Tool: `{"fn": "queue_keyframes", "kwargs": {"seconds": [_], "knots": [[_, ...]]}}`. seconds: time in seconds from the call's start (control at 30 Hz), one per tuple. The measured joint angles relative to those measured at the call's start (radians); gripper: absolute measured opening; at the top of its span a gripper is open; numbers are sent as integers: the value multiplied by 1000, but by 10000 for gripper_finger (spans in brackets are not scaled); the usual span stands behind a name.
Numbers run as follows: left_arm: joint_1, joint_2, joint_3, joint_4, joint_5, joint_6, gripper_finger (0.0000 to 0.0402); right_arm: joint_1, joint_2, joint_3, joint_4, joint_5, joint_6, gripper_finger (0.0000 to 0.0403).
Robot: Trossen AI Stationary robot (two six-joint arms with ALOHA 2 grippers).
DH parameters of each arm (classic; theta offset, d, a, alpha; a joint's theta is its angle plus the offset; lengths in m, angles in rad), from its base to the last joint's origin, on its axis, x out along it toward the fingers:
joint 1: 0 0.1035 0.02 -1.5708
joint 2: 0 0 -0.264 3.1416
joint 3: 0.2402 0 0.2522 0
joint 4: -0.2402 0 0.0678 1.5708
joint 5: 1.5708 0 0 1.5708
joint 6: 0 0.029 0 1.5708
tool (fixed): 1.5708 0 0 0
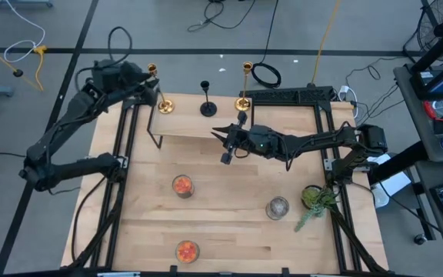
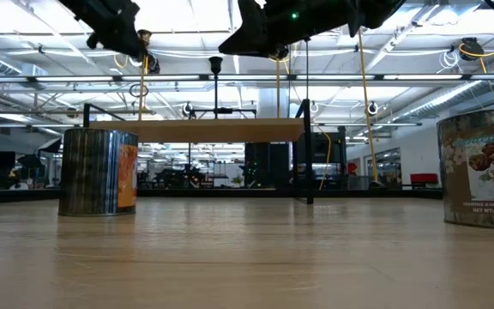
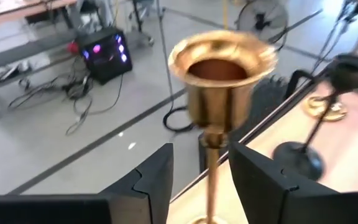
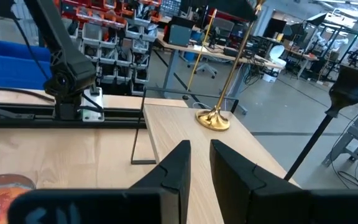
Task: Pick & Place candle stick holders
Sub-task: Put the golden candle holder on the shelf, then put the top orange scented candle on the shelf aligned with the left golden candle holder
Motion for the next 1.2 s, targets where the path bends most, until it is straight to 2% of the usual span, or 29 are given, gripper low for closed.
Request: {"fn": "queue_keyframes", "kwargs": {"seconds": [0.2, 0.37, 0.47, 0.57, 0.67, 0.77, 1.03, 1.2], "knots": [[0, -109, 0, -53, 160, 18, 150, 0, 0, 0, -1, 0, 0, 55], [0, -195, 0, -163, 449, 33, 137, 0, 0, 0, -13, 0, -13, 55], [-10, -232, 0, -285, 630, 92, 125, 0, 0, 0, -16, 0, -23, 55], [-39, -262, 0, -450, 737, 134, 113, 0, 0, 0, -26, 0, -19, 55], [-81, -292, 0, -613, 749, 154, 101, 0, 0, 0, -29, 0, -20, 55], [-122, -322, -22, -678, 745, 156, 89, 0, 0, 0, -26, 0, -26, 55], [-209, -357, -171, -584, 725, 2, 59, 0, 0, 0, -23, 0, -31, 55], [-295, -341, -307, -451, 616, -127, 36, 0, 0, 0, -23, 0, -31, 55]]}}
